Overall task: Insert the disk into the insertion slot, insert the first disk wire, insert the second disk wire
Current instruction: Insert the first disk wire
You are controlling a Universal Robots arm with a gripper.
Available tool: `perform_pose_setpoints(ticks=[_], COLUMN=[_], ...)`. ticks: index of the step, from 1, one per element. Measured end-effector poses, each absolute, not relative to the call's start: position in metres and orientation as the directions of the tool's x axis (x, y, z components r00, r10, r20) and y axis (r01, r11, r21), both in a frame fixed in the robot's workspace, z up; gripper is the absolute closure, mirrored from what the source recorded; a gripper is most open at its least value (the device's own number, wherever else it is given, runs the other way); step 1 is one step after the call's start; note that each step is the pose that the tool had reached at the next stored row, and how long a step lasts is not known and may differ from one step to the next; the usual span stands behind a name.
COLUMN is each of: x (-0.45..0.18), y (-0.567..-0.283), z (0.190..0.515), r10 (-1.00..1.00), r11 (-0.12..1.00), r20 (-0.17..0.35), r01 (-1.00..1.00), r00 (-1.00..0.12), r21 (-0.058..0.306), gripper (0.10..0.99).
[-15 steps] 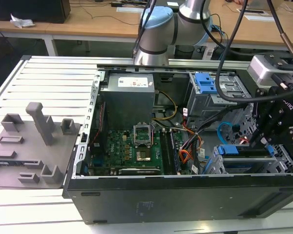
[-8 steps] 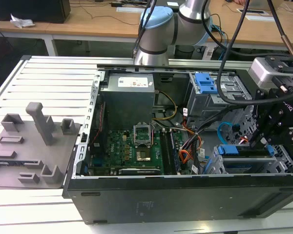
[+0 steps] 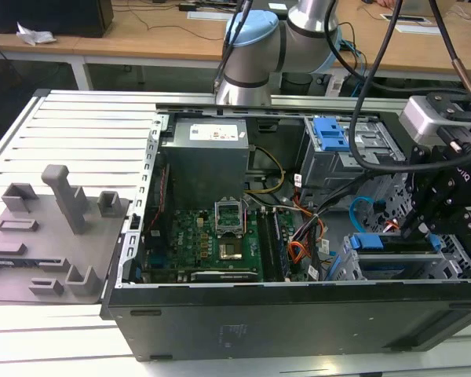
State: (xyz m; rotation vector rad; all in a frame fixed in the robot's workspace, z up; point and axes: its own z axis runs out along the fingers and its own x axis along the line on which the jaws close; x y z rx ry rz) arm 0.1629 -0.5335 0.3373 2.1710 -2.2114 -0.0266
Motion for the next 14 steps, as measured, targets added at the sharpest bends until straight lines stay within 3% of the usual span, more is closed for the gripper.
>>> perform_pose_setpoints(ticks=[14], x=[0.1660], y=[-0.5341], z=[0.3309], r10=[-1.000], r11=[0.019], r20=[0.017], r01=[-0.999], r00=[-0.018], r21=[0.042], gripper=[0.898])
